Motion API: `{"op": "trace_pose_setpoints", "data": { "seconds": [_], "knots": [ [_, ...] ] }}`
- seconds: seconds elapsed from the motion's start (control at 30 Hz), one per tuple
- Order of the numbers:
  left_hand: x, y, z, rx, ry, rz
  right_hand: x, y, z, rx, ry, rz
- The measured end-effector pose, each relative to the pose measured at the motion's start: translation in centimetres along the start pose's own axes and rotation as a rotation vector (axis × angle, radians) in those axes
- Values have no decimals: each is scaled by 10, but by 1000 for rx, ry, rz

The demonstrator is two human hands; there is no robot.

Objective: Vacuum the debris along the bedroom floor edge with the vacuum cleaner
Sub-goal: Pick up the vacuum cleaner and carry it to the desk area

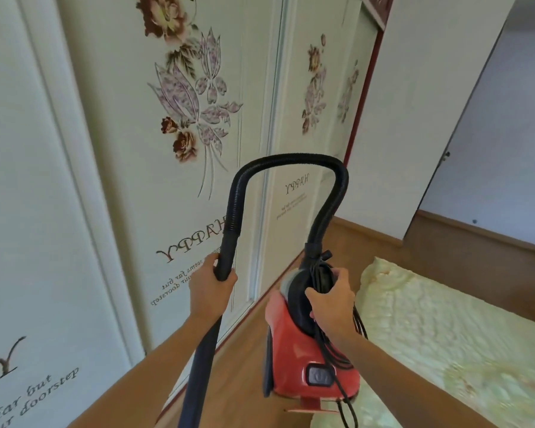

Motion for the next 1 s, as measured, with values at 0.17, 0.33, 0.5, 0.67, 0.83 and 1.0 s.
{"op": "trace_pose_setpoints", "data": {
  "seconds": [0.17,0.33,0.5,0.67,0.83,1.0],
  "knots": [
    [-46,41,9,-15,-35,48,-5,49,-10,-17,6,-55],
    [-101,85,6,-48,-61,94,-9,105,-14,-38,23,-106],
    [-148,126,0,-63,-85,130,-7,156,-16,-52,56,-159],
    [-188,156,-9,-90,-142,157,1,195,-16,-75,49,-200],
    [-233,189,-8,-97,-184,186,9,232,-22,-97,12,-259],
    [-287,220,-4,-102,-242,245,10,275,-37,-149,-14,-322]
  ]
}}
Point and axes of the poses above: each hand's wrist, its own y-axis towards the middle knuckle, its own x-axis out of the back of the hand, z = x × y, the point moved 6 cm from there along y, towards the middle knuckle, and after that the axes turned 7 degrees about -x, right-handed, at the moved point
